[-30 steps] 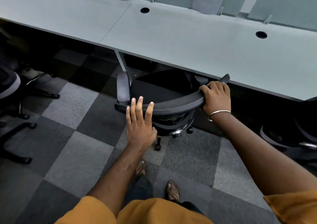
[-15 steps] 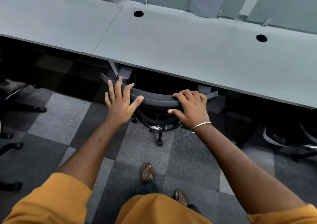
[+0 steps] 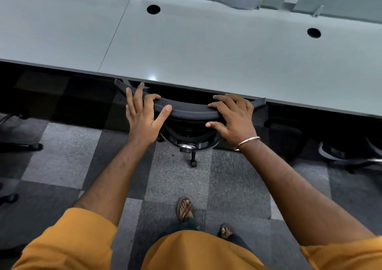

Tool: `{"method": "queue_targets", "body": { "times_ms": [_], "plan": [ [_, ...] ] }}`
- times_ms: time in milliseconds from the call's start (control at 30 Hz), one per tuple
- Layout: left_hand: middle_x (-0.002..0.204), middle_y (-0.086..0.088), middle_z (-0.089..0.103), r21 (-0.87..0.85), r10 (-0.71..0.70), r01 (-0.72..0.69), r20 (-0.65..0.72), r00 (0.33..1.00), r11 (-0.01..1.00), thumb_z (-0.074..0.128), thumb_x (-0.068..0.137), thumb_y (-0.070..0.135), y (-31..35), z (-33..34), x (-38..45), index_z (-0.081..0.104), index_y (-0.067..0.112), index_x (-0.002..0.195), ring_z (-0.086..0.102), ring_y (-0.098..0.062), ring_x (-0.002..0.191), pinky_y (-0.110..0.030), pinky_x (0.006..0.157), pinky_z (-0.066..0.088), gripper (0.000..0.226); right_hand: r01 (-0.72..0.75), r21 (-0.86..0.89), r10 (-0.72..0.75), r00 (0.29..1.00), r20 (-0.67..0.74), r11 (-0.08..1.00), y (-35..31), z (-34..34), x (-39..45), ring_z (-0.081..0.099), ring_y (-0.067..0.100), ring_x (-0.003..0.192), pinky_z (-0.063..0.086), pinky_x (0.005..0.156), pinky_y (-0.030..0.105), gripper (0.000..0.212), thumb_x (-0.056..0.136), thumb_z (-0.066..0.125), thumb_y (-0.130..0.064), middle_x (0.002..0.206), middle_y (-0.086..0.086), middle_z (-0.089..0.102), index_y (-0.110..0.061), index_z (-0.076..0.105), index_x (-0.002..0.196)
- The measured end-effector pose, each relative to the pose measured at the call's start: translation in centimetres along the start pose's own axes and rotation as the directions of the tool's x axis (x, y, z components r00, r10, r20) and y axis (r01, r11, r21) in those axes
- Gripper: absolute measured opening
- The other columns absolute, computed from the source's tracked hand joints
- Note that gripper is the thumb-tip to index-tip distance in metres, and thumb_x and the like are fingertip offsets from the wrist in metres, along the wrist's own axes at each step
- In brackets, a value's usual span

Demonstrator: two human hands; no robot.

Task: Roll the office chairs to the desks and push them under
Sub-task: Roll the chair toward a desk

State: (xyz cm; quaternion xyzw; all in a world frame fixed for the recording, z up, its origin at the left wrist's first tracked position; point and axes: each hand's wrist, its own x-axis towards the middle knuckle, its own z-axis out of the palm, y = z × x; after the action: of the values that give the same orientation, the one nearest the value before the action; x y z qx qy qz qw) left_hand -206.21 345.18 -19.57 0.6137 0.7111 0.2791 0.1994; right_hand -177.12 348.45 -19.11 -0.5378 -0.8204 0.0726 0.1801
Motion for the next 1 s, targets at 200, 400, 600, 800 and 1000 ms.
{"method": "queue_targets", "body": {
  "times_ms": [200,400,600,800,1000],
  "plan": [
    [0.171,-0.002,0.005,-0.012,0.018,-0.018,0.016,1.000,1.000,0.043,0.096,0.073,0.0,0.0,-0.1,0.046,0.028,0.139,-0.019,-0.028,0.158,-0.072,0.121,0.011,0.062,-0.017,0.000,0.017,1.000,0.014,1.000,-0.3,-0.3,-0.2,0.038,0.020,0.143,0.023,0.111,0.046,0.057,0.082,0.063,-0.071,0.151,-0.020,0.047,-0.041,0.060,0.131],
    [0.172,-0.005,0.005,0.077,0.023,-0.024,0.019,1.000,0.997,0.039,0.100,0.071,0.3,0.1,-1.5,0.045,0.027,0.142,-0.016,-0.032,0.159,-0.073,0.120,0.016,0.061,-0.025,-0.002,0.025,1.000,-0.007,1.000,-0.4,-0.3,-1.6,0.035,0.022,0.147,0.020,0.117,0.048,0.058,0.083,0.064,-0.067,0.153,-0.015,0.047,-0.038,0.059,0.133],
    [0.175,0.003,-0.009,0.106,0.017,-0.016,-0.008,1.000,0.994,0.032,0.105,0.063,1.7,1.3,-4.1,0.025,0.033,0.163,-0.016,-0.034,0.159,-0.071,0.122,0.014,0.066,-0.124,-0.061,0.123,0.992,-0.011,0.990,-1.6,0.2,-3.4,0.009,0.028,0.159,0.003,0.128,0.053,0.069,0.091,0.058,-0.063,0.169,0.000,0.020,-0.042,0.039,0.153],
    [0.171,0.005,-0.027,0.108,0.039,-0.045,0.053,0.998,0.993,0.055,0.102,0.051,3.1,3.0,-10.0,-0.006,0.031,0.166,-0.010,-0.033,0.160,-0.063,0.122,0.010,0.090,-0.082,-0.068,0.083,0.996,0.026,0.994,-1.5,0.3,-5.2,-0.010,0.029,0.160,-0.001,0.128,0.053,0.073,0.098,0.050,-0.063,0.174,0.001,0.006,-0.040,0.023,0.162],
    [0.168,0.012,-0.032,0.155,-0.052,0.018,0.218,0.975,0.988,0.064,0.099,0.047,3.1,5.9,-17.5,-0.008,0.039,0.165,-0.013,-0.025,0.160,-0.056,0.123,0.009,0.098,0.020,0.089,-0.027,0.997,0.075,0.996,-1.2,-0.6,-9.1,-0.015,0.028,0.159,0.004,0.126,0.056,0.078,0.098,0.055,-0.057,0.174,-0.001,-0.009,-0.035,0.019,0.164]
  ]
}}
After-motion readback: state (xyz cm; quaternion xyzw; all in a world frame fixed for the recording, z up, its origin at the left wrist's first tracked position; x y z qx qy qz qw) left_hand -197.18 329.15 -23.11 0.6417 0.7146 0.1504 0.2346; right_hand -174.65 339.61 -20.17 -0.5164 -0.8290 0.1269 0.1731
